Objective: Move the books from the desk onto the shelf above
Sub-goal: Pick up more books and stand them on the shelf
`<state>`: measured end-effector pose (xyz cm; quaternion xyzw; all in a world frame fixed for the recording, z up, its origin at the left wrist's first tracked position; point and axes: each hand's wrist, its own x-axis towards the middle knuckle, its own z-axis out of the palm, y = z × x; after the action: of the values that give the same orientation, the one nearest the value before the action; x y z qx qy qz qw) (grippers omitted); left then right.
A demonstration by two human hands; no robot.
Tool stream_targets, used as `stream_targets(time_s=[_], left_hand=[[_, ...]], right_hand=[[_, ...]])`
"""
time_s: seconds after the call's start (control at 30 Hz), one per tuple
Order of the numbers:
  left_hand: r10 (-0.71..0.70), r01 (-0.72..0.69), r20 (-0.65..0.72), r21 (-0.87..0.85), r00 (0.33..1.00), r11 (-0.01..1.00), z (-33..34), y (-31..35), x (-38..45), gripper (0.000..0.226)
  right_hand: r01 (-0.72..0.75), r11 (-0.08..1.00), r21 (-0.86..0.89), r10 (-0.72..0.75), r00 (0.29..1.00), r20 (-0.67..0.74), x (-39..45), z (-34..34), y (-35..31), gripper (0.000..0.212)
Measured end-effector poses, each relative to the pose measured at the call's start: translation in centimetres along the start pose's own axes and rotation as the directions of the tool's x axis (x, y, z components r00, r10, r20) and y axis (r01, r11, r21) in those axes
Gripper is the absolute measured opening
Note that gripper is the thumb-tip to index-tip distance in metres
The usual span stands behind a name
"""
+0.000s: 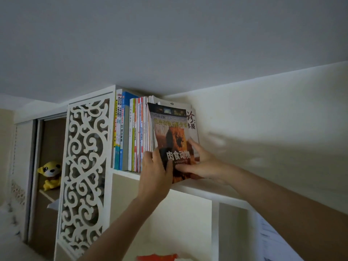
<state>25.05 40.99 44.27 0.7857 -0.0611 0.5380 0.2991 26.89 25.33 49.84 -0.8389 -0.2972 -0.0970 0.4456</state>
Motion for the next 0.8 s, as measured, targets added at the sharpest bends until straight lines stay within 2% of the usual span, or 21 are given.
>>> stream_targets(time_s=[0.1,0.17,0.2,0.27,0.33,0.47,0.7,0.8], left_hand=[[0.041,-0.040,0.110,-0.009,0.993,0.999,-2.1,-2.6,-0.3,0.063],[0.032,-0.038,0.084,0.063,0.996,0.997,-2.2,-3.8,0.3,0.066],[0.037,-0.044,0.057,0.122,0.998,0.992,-1.9,-3.9,0.7,0.067],[0.049,-0.059,0.047,0.244,0.998,0.968,-0.9,-3.6,1.5,0.070],[0.047,-0.055,0.034,0.286,0.998,0.957,0.2,-3.0,2.1,0.075],[0.023,-0.027,0.023,0.201,0.999,0.979,1.0,-3.2,2.5,0.082],[0.066,-0.074,0.062,0.130,0.996,0.989,0.7,-5.5,2.2,0.094],[0.071,-0.088,0.126,0.133,0.990,0.987,0.4,-5.9,2.5,0.091]], right_hand=[[-0.048,0.998,0.038,0.046,0.998,0.041,1.3,0.9,0.1,0.110],[-0.066,0.998,0.018,0.065,0.997,0.032,2.2,1.8,0.0,0.124],[-0.067,0.998,0.002,0.067,0.997,0.027,2.5,2.2,-0.1,0.121],[-0.076,0.997,-0.018,0.076,0.997,-0.011,3.4,2.4,-0.6,0.096],[-0.116,0.993,-0.028,0.114,0.991,-0.072,4.1,2.1,-0.6,0.075],[-0.180,0.983,-0.031,0.176,0.977,-0.117,5.3,1.9,-0.3,0.083],[-0.157,0.983,-0.098,0.150,0.986,-0.079,5.7,2.2,-0.6,0.098],[-0.135,0.982,-0.136,0.126,0.990,-0.069,5.7,2.1,-0.3,0.101]])
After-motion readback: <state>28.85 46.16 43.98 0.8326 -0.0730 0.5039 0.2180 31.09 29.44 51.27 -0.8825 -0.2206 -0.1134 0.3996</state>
